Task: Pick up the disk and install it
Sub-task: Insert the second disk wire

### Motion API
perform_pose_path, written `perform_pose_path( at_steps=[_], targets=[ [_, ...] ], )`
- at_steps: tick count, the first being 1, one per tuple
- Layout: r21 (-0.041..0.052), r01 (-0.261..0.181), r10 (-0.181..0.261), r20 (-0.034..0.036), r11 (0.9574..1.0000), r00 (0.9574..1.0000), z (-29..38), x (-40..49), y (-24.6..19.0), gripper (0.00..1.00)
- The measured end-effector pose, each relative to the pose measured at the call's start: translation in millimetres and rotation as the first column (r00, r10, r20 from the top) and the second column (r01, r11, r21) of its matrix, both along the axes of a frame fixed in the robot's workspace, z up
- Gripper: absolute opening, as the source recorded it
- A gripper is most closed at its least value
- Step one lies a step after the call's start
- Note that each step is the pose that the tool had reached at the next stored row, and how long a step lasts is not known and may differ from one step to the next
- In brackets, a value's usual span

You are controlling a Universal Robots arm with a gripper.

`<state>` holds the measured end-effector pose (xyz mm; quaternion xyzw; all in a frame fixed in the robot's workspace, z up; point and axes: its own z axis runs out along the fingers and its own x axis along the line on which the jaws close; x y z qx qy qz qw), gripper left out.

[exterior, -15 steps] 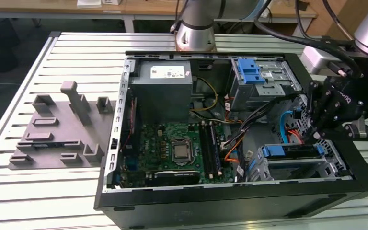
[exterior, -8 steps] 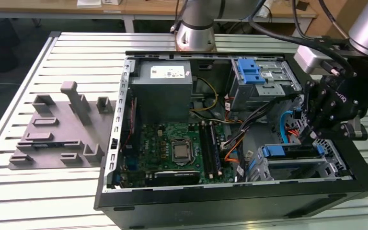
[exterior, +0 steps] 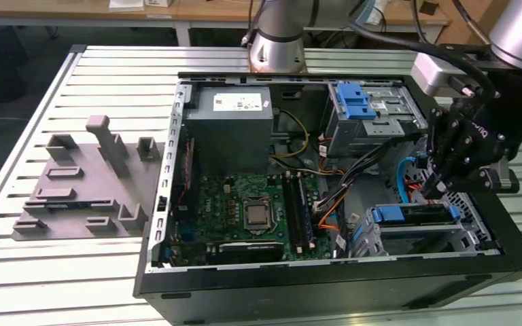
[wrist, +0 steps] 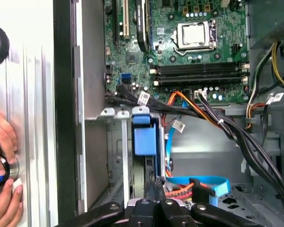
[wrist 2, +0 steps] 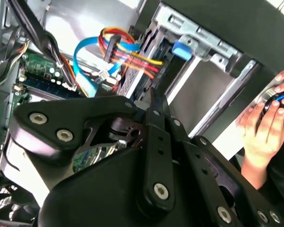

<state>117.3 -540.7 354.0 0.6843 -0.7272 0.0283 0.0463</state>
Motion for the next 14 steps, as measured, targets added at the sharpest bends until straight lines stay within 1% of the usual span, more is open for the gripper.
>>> perform_pose_path(
  at_steps=[2, 3, 5, 11, 14],
  targets=[
    [0.0000, 0.000, 0.000, 0.0077, 1.0000, 1.0000, 0.0, -5.4, 0.0, 0.11],
    [-0.0002, 0.000, 0.000, 0.0101, 1.0000, 0.9999, 0.1, -6.5, 0.0, 0.11],
    [-0.0004, 0.000, 0.000, 0.0111, 1.0000, 0.9999, 1.7, -7.1, 0.3, 0.11],
    [-0.0001, 0.000, 0.000, 0.0121, 1.0000, 0.9999, 11.8, -8.0, 2.8, 0.11],
    [0.0000, 0.000, 0.000, 0.0132, 1.0000, 0.9999, 13.7, -10.1, 4.5, 0.11]
  ],
)
